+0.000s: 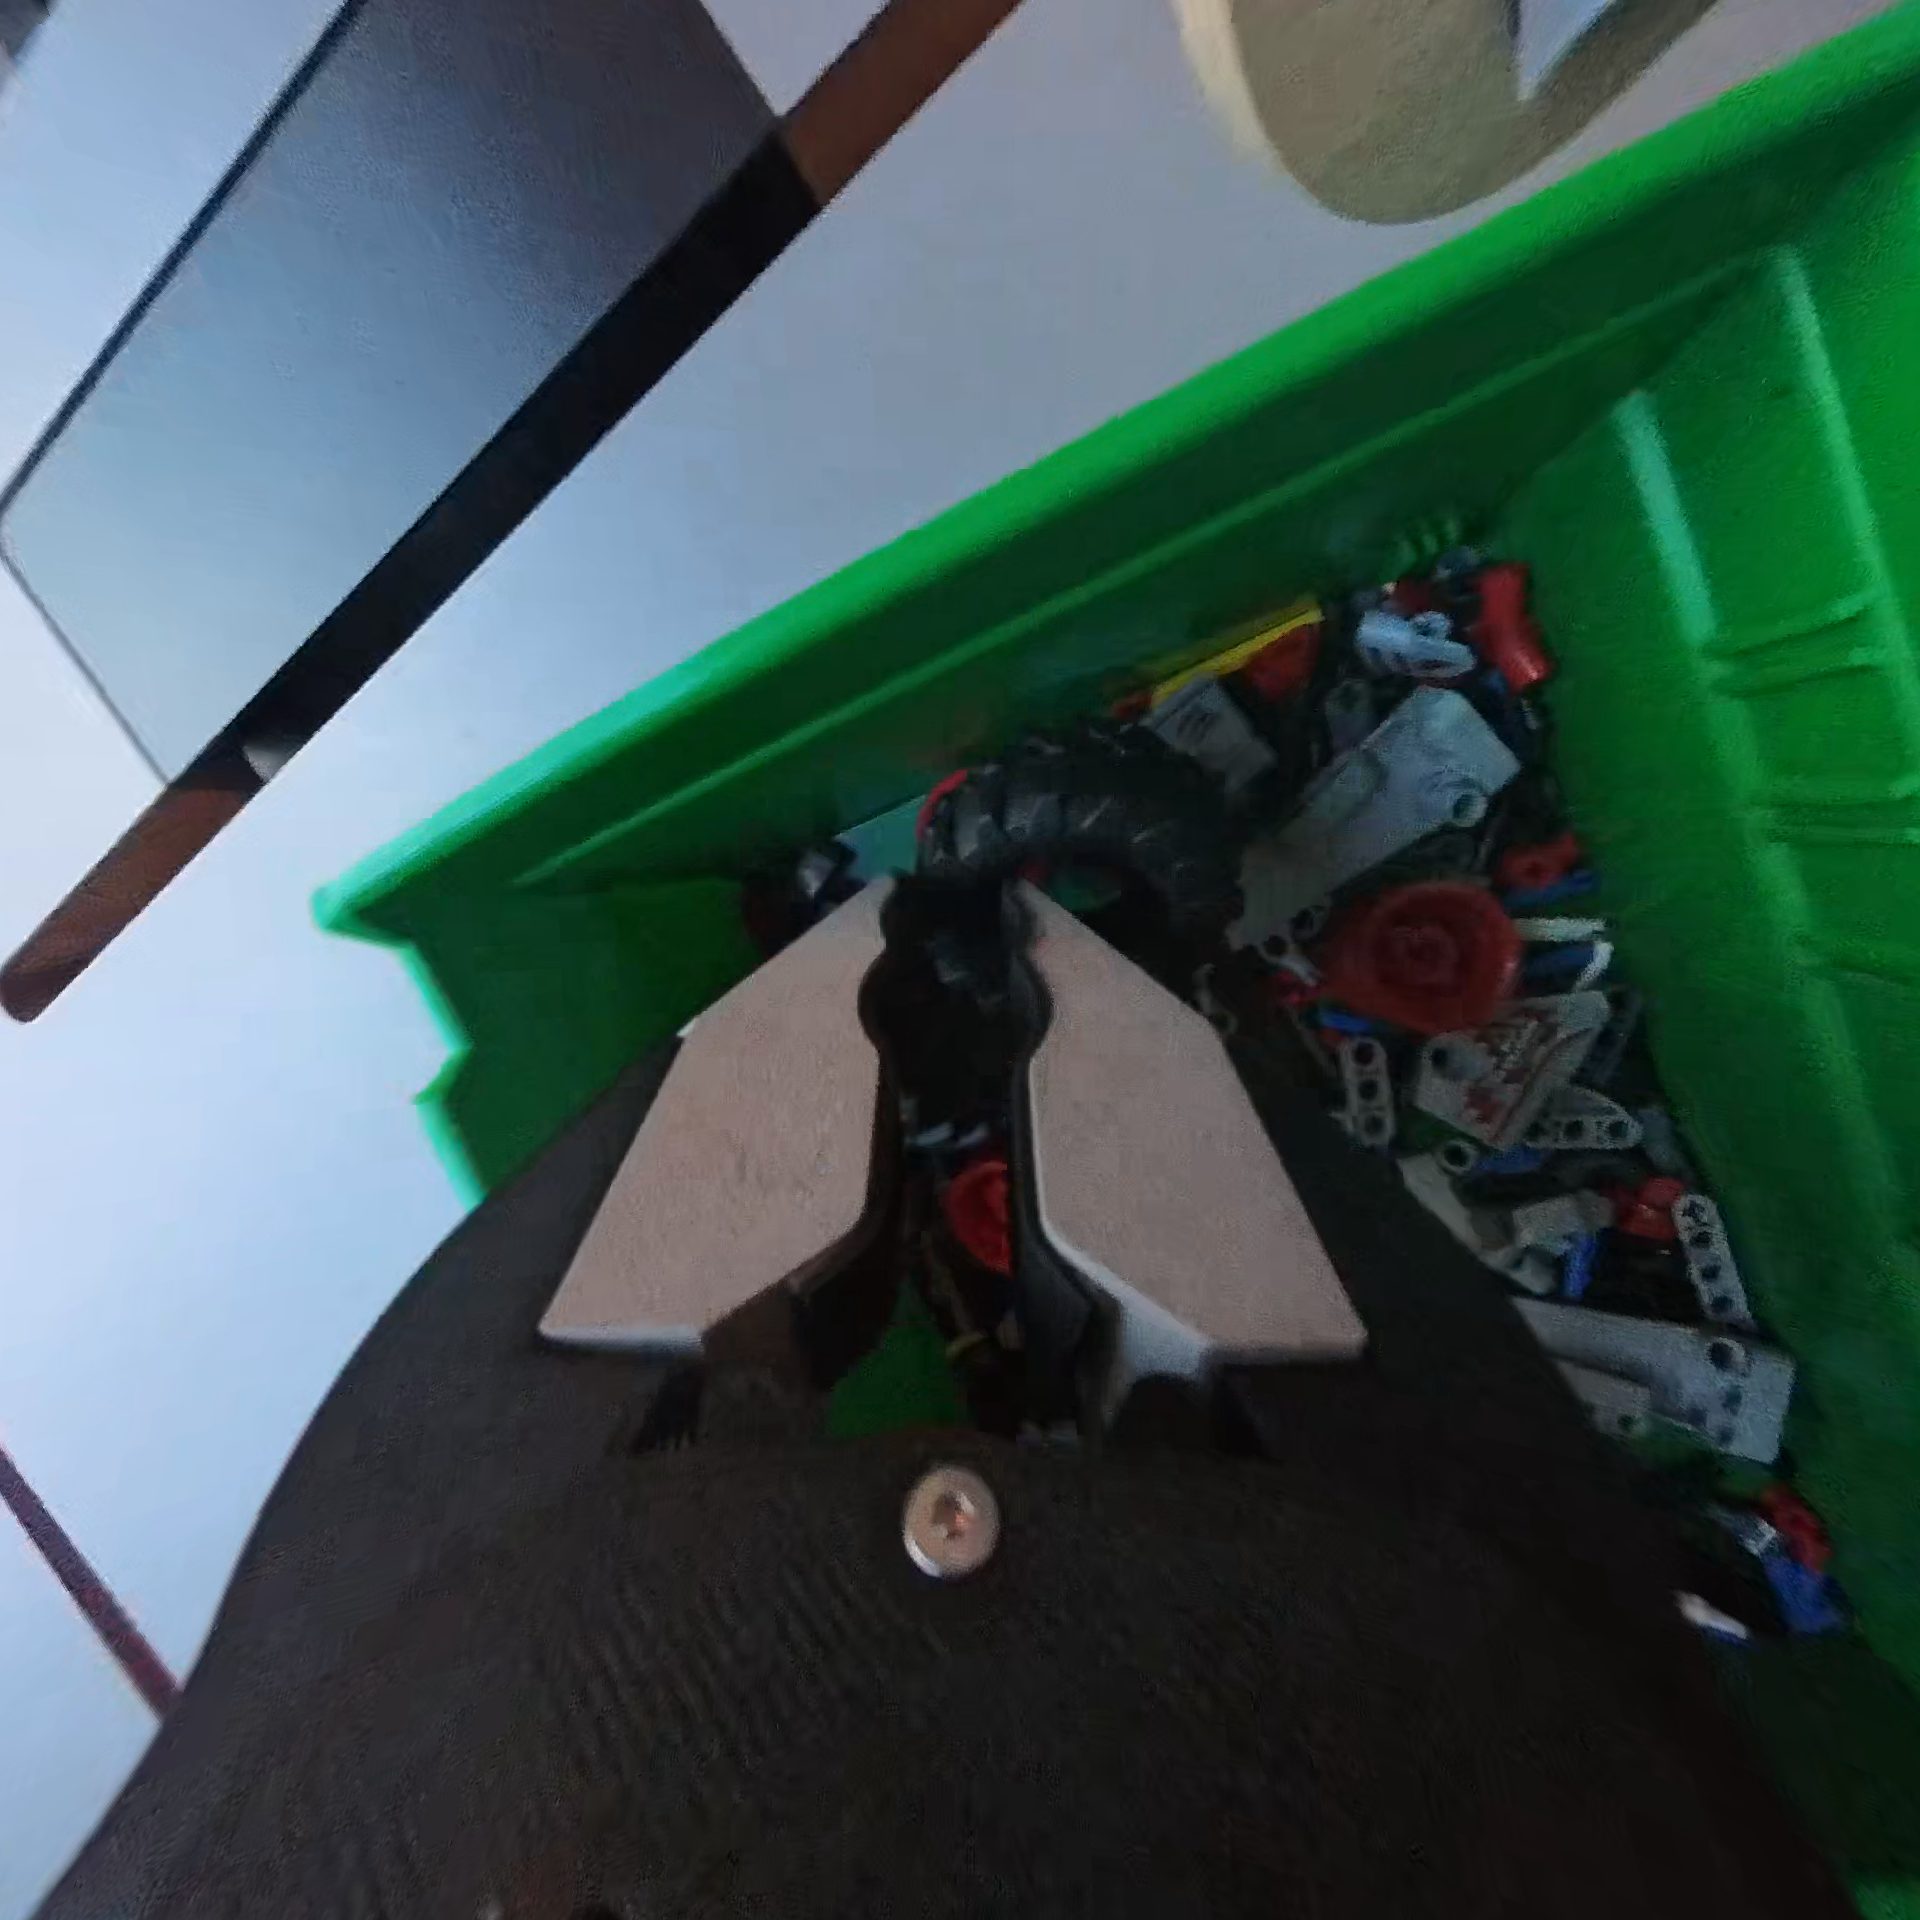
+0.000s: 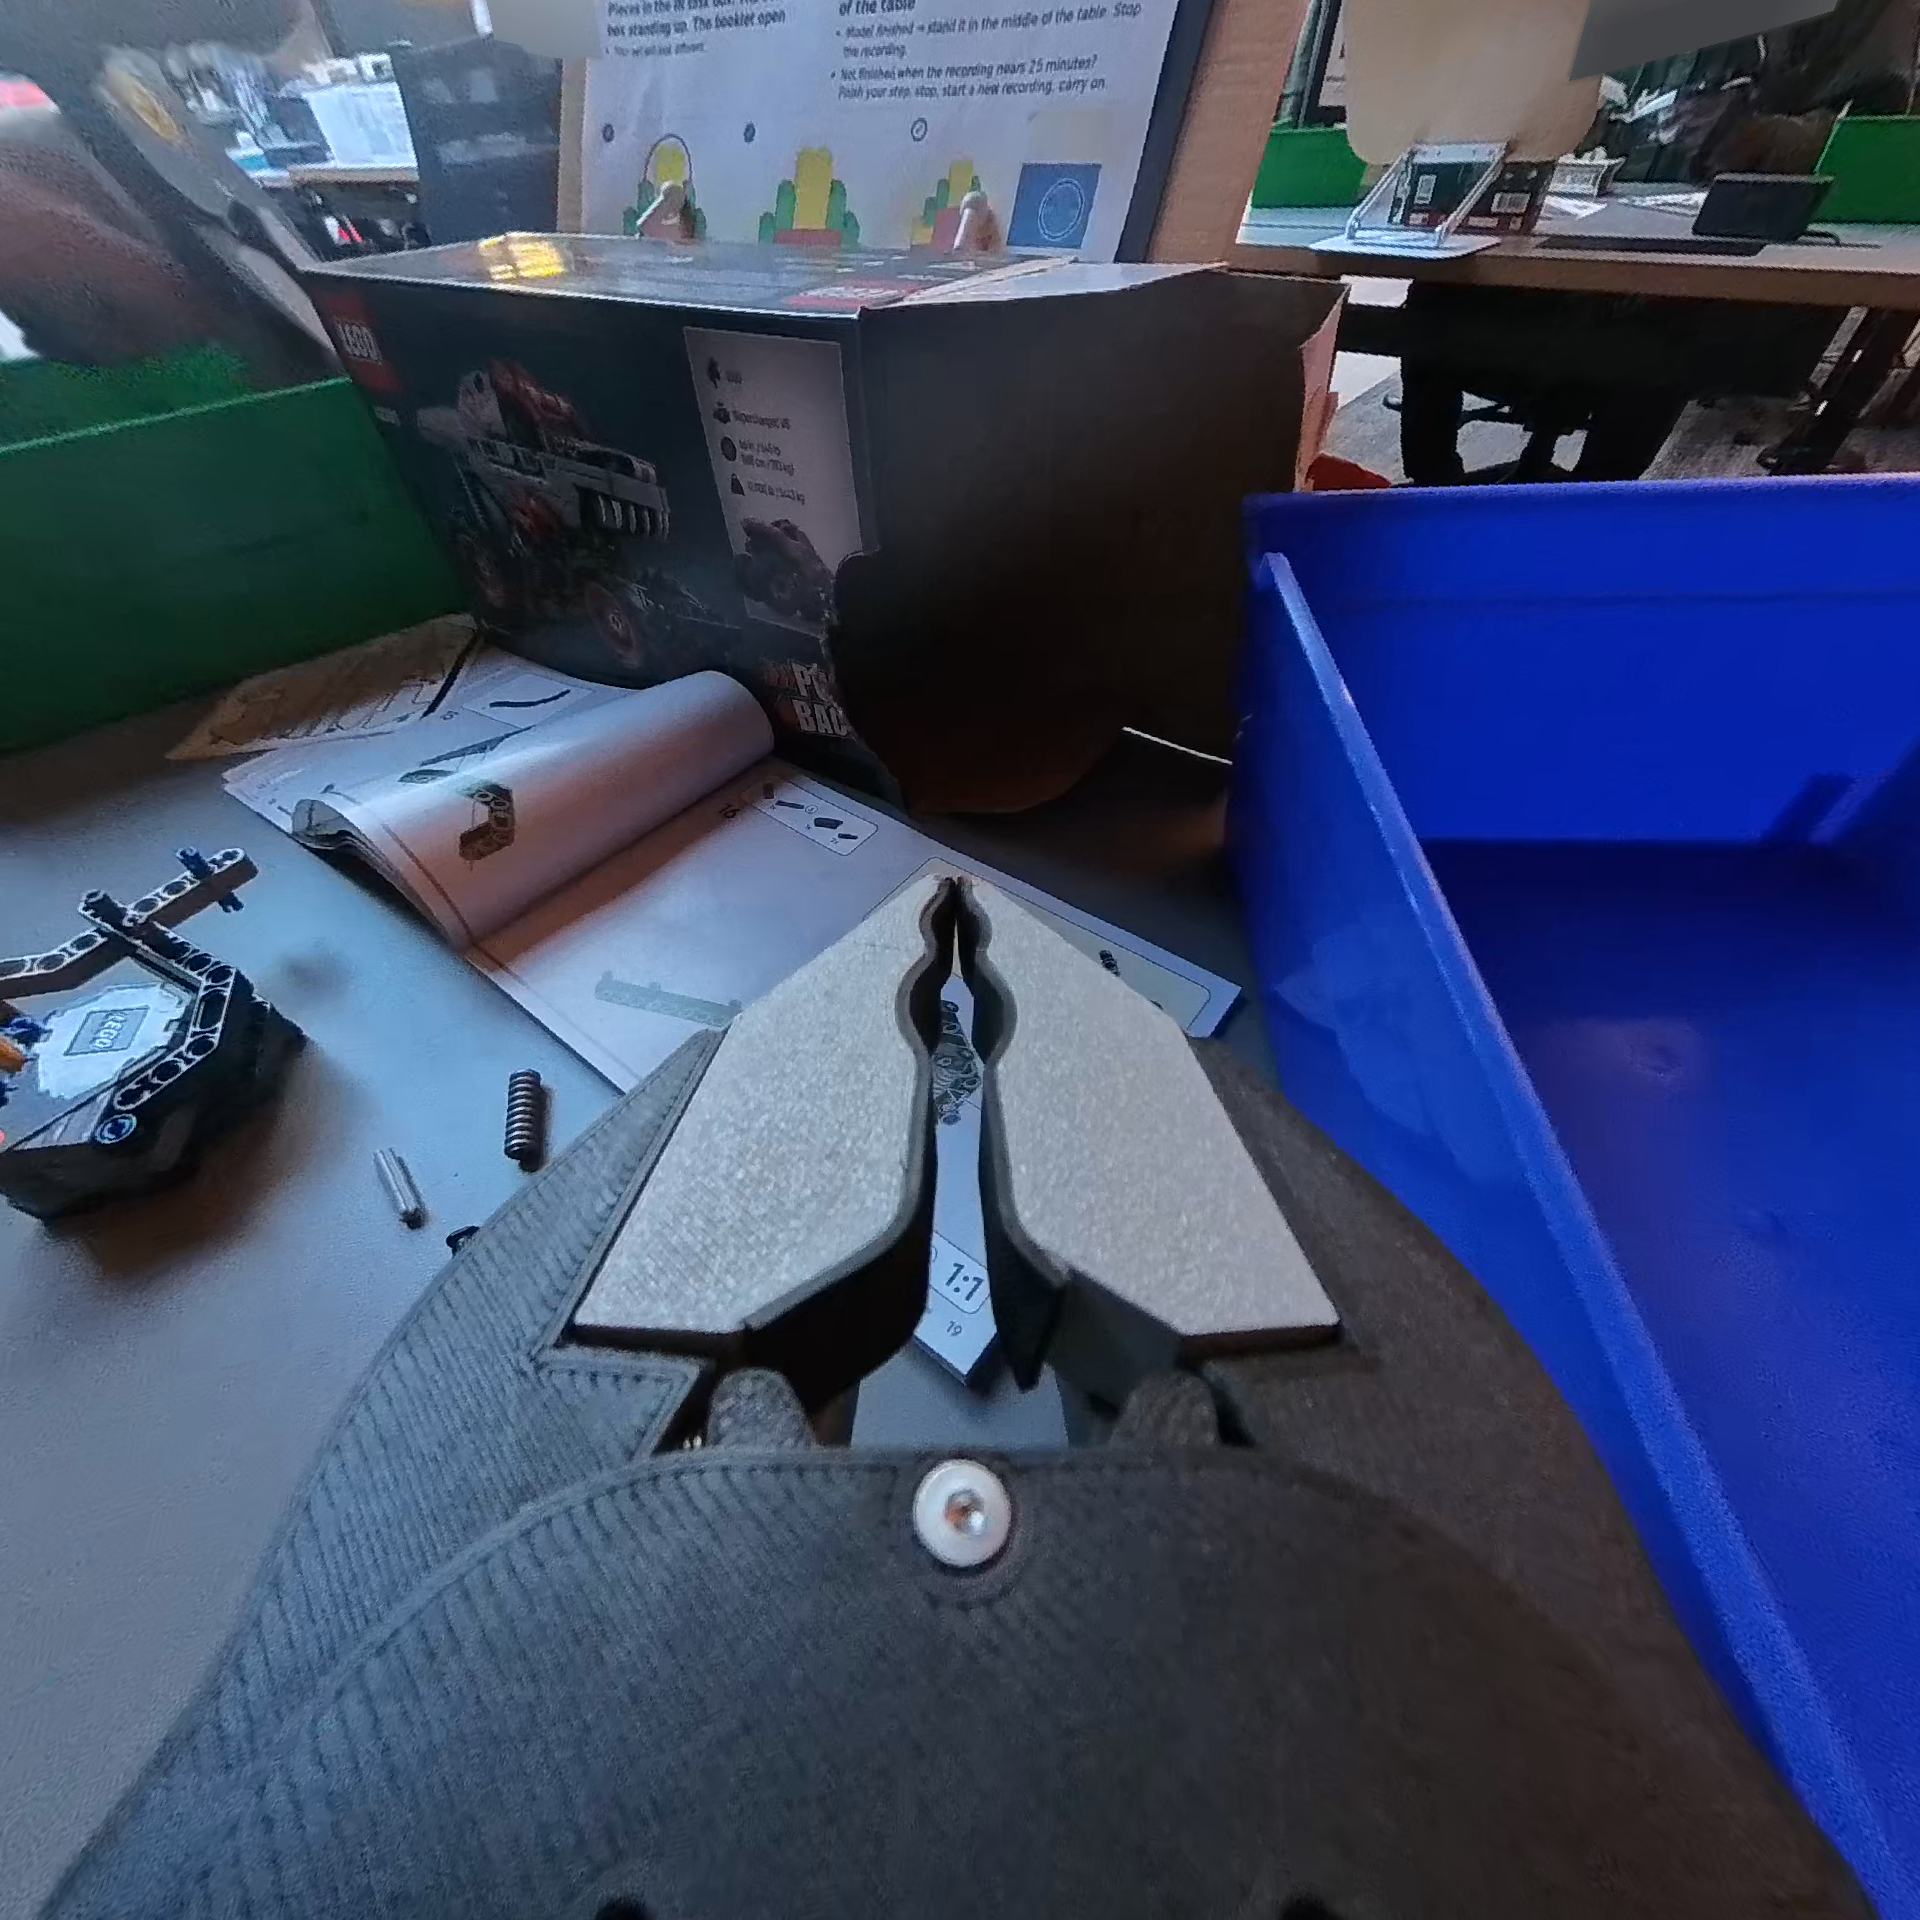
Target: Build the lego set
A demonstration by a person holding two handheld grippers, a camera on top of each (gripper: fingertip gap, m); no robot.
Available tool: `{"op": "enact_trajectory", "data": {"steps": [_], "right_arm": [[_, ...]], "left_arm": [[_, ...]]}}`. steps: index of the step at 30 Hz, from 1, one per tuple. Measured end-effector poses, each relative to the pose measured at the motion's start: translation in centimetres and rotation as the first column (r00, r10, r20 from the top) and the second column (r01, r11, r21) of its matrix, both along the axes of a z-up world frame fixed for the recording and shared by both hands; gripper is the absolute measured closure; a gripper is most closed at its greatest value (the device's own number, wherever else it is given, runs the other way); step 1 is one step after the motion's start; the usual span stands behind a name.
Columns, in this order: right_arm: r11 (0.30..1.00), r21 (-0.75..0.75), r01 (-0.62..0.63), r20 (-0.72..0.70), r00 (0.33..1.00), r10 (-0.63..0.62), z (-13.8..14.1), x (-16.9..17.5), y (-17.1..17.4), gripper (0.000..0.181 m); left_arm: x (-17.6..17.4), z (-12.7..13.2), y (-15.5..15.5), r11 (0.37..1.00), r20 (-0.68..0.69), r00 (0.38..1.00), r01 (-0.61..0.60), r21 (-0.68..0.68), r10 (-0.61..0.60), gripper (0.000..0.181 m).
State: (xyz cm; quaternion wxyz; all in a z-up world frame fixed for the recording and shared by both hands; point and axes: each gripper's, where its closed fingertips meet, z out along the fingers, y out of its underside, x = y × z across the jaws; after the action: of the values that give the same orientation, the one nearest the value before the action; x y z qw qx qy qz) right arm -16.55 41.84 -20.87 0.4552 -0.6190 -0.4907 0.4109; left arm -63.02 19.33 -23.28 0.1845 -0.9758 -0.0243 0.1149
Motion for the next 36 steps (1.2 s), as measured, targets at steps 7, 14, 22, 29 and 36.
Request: {"op": "enact_trajectory", "data": {"steps": [7,14,22,29,36], "right_arm": [[1.000,-0.001,-0.002,0.007,1.000,0.002,-0.1,-0.1,0.0,0.181],[1.000,-0.007,0.018,-0.003,1.000,-0.018,0.0,0.1,0.3,0.181],[1.000,0.000,0.027,0.003,1.000,-0.027,-0.1,0.1,0.3,0.181],[1.000,-0.012,0.025,0.004,1.000,-0.025,-0.2,0.1,0.4,0.181],[1.000,-0.011,0.024,0.010,1.000,-0.024,-0.3,0.1,0.4,0.181]], "left_arm": [[-0.6,2.6,-1.9,0.998,-0.033,0.998,-0.046,0.036,0.047,0.160],[2.6,2.2,0.5,0.997,-0.088,0.993,0.077,0.016,-0.075,0.138],[6.8,-3.9,2.6,0.968,0.051,0.974,0.227,-0.107,-0.222,0.149],[3.2,-3.3,0.9,0.984,0.011,0.993,0.121,-0.135,-0.120,0.159],[1.2,0.4,-0.5,0.997,-0.041,0.997,0.066,-0.046,-0.068,0.177]]}}
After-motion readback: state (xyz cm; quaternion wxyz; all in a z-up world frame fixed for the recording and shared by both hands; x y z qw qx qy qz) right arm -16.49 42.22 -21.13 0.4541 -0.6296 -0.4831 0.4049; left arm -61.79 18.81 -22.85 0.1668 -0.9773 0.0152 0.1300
